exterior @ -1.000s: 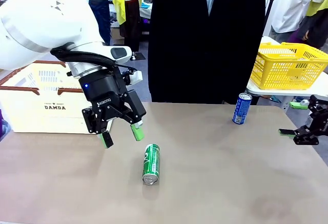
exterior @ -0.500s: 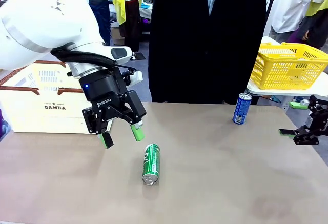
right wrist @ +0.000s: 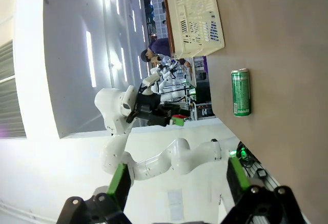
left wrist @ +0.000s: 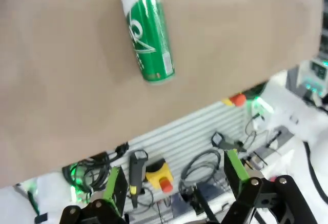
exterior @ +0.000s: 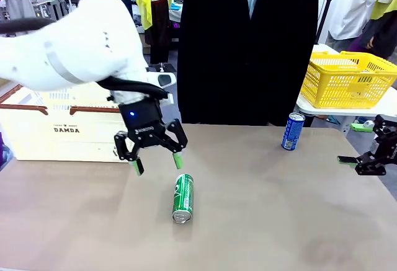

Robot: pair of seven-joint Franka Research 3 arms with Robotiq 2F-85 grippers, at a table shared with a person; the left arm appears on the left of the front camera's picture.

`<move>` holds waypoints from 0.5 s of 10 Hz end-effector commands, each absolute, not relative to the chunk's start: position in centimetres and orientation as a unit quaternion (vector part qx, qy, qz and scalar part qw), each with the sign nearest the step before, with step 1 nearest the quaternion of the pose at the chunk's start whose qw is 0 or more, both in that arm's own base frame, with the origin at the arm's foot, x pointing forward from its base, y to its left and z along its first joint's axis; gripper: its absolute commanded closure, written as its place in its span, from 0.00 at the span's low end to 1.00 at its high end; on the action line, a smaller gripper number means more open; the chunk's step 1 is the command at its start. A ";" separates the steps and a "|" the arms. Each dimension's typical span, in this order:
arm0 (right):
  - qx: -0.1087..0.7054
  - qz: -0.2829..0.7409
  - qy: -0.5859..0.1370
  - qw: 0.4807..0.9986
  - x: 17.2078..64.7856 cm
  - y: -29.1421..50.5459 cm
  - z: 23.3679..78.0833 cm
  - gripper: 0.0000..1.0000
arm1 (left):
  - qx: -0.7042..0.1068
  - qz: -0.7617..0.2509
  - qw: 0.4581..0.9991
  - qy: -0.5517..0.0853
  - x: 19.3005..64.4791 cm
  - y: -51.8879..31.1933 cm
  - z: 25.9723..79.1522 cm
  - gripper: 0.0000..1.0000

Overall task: Place the drinks into the Shopping basket.
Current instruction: Pick up one drink and place it into the Shopping basket.

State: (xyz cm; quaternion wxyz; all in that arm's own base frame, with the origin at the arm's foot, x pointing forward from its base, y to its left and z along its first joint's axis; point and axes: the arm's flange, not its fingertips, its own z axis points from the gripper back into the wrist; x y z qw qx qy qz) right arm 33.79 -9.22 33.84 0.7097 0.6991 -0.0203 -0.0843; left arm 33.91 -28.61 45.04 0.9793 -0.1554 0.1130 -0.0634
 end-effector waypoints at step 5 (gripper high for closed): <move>0.699 -0.083 -0.017 0.710 33.6 -9.3 34.3 0.00 | -0.097 -0.045 0.994 0.033 35.2 -35.1 37.6 0.00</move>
